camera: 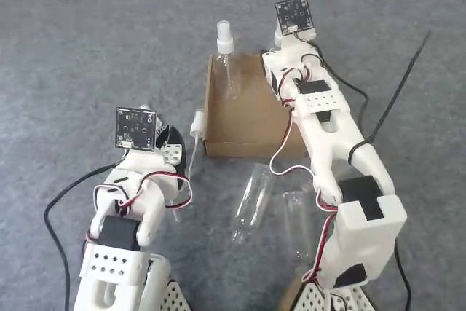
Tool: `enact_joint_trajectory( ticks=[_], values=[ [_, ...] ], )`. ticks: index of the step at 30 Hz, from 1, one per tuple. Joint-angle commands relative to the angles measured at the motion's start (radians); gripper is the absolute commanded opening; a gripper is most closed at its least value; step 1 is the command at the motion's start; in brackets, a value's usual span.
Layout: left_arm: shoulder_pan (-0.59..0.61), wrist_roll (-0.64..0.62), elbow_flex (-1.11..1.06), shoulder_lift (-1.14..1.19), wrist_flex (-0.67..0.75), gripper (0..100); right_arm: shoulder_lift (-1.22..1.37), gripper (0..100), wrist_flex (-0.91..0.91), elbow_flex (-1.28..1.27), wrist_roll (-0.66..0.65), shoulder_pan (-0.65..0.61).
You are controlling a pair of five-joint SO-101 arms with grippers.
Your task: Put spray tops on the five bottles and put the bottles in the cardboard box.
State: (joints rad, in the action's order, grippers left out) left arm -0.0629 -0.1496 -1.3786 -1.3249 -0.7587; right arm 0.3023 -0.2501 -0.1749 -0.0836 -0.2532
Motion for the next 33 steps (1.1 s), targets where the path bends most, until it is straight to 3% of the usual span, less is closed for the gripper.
enact_joint_trajectory(
  ticks=[1, 5, 14, 24, 33],
  values=[
    [0.003, -0.009, 0.008, -0.025, 0.025, 1, -0.004, 1.1, 0.005, 0.041, -0.012, 0.005],
    [0.003, -0.009, 0.008, -0.025, 0.025, 1, -0.004, 1.5, 0.005, 0.041, -0.012, 0.005],
    [0.003, -0.009, 0.008, -0.025, 0.026, 1, -0.008, 18.8, -0.056, 0.040, -0.012, 0.001],
    [0.003, -0.009, 0.008, -0.025, 0.026, 1, -0.015, 19.5, -0.051, 0.046, -0.012, -0.002],
    [0.003, -0.009, 0.008, -0.025, 0.026, 1, -0.025, 19.6, -0.058, 0.046, -0.091, -0.012]
  ],
)
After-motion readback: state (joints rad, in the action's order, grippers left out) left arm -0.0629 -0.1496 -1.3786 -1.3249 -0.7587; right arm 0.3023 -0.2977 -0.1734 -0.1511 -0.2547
